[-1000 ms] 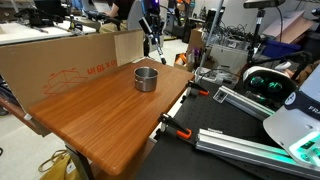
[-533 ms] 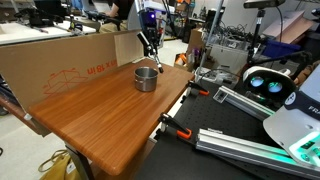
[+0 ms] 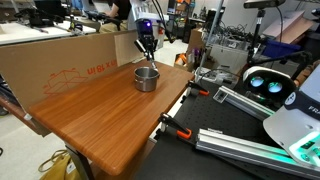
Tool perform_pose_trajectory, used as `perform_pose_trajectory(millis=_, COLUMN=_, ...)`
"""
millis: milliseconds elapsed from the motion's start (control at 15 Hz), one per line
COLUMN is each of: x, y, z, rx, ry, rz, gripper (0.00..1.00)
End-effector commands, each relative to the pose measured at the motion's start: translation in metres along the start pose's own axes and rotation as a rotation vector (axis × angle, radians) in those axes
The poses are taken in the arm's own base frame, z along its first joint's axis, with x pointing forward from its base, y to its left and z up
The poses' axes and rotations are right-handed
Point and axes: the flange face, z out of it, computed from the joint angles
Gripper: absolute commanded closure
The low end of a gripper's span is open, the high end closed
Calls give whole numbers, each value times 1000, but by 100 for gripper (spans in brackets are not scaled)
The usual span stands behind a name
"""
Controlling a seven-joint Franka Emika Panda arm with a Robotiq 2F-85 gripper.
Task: Put the marker from the silver pot on the table
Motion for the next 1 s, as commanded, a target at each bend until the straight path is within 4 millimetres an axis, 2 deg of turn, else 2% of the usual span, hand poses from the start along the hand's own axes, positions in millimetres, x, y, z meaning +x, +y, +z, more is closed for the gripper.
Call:
perform_pose_trajectory(millis=0, x=16, y=-2, z=5, rx=-41, ry=-10, rz=46, gripper=94)
perform_pose_trajectory(millis=333, x=32, y=-5, z=17, rx=-103, ry=19, rz=86, gripper=94)
perform_pose_trajectory(millis=400, x=33, y=-6, z=18, rx=-109, ry=26, rz=100, gripper=52)
perform_pose_trajectory(millis=533, x=36, y=-6, z=18, rx=-129, ry=36, rz=106, gripper=44)
perform_pose_trajectory(millis=867, x=39, y=-7, z=17, rx=-145, ry=48, rz=106, gripper=6)
perform_pose_trajectory(millis=933, x=40, y=-8, z=16, rx=-148, ry=53, rz=106, gripper=2)
